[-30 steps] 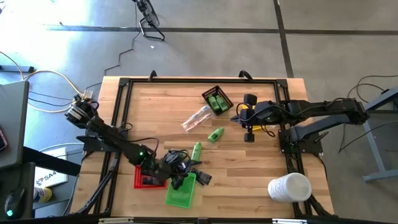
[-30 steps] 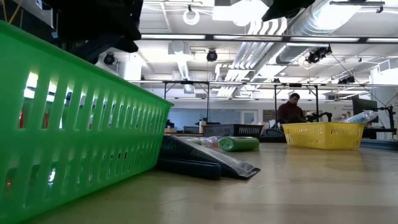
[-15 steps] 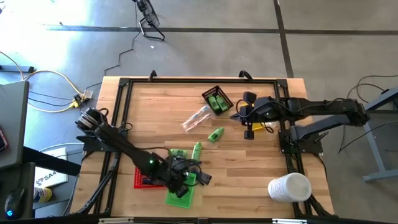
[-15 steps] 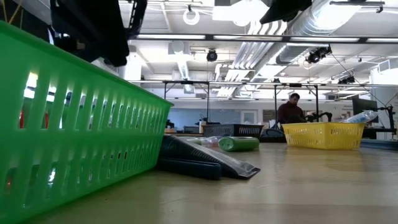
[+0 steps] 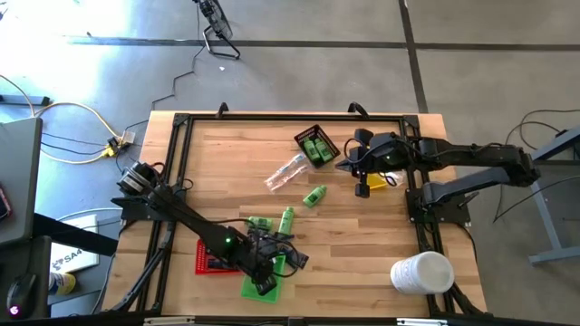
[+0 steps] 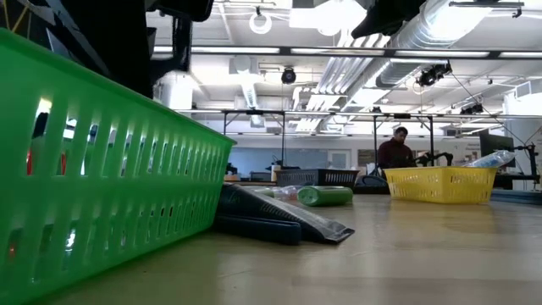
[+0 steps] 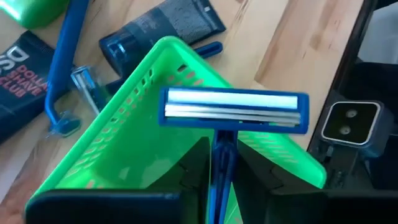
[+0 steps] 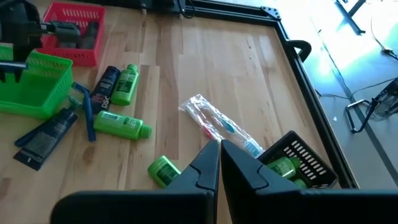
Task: Pick & Place Travel size toiletries
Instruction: Put the right razor into the green bin, then put the red toothbrush into the yellow bin
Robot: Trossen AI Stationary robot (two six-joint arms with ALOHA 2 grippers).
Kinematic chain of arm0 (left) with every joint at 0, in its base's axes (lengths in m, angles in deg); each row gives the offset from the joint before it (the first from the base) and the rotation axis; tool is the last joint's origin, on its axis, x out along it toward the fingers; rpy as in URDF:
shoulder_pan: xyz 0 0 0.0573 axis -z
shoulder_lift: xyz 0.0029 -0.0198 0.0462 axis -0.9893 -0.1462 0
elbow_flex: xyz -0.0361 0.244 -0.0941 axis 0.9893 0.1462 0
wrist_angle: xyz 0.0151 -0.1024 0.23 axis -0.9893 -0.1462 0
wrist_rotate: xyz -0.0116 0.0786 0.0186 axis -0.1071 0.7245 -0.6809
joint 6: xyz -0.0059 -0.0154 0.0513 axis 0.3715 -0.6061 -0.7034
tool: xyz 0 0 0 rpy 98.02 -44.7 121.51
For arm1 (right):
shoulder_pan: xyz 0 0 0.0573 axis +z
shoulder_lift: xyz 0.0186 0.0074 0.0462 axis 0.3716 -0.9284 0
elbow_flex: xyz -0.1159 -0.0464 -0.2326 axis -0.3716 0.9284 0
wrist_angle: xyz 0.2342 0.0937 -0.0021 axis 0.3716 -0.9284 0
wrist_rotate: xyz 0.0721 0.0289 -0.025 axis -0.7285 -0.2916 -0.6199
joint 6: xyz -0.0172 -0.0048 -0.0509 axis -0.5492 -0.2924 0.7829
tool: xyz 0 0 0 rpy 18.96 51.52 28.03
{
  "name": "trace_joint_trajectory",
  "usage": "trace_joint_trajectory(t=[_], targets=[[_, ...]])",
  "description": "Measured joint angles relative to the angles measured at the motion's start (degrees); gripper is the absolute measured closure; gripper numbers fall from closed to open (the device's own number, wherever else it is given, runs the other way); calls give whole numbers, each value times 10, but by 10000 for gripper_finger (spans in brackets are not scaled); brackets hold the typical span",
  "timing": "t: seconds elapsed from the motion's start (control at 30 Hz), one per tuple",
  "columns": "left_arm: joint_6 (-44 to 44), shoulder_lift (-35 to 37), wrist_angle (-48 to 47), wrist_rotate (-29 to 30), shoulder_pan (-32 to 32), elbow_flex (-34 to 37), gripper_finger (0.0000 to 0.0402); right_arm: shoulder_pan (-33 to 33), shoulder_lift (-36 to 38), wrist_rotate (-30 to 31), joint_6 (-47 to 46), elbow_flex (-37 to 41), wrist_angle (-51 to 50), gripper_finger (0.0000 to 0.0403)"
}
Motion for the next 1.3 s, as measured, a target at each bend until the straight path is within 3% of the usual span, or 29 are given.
trace_joint_trajectory(t=[0.37,0.57,0.73,1.03,1.3], targets=[[-7,0,-10,7,0,0,256,-1,0,0,3,0,-5,394],[-40,0,5,14,-7,0,247,-1,0,0,4,0,-5,394],[-121,0,27,-1,-39,0,280,-1,0,-1,4,0,-5,394],[-323,1,83,-78,-124,0,393,-1,0,-1,4,0,-5,394],[-407,1,179,-46,-214,0,385,-1,0,-1,4,0,-13,394]])
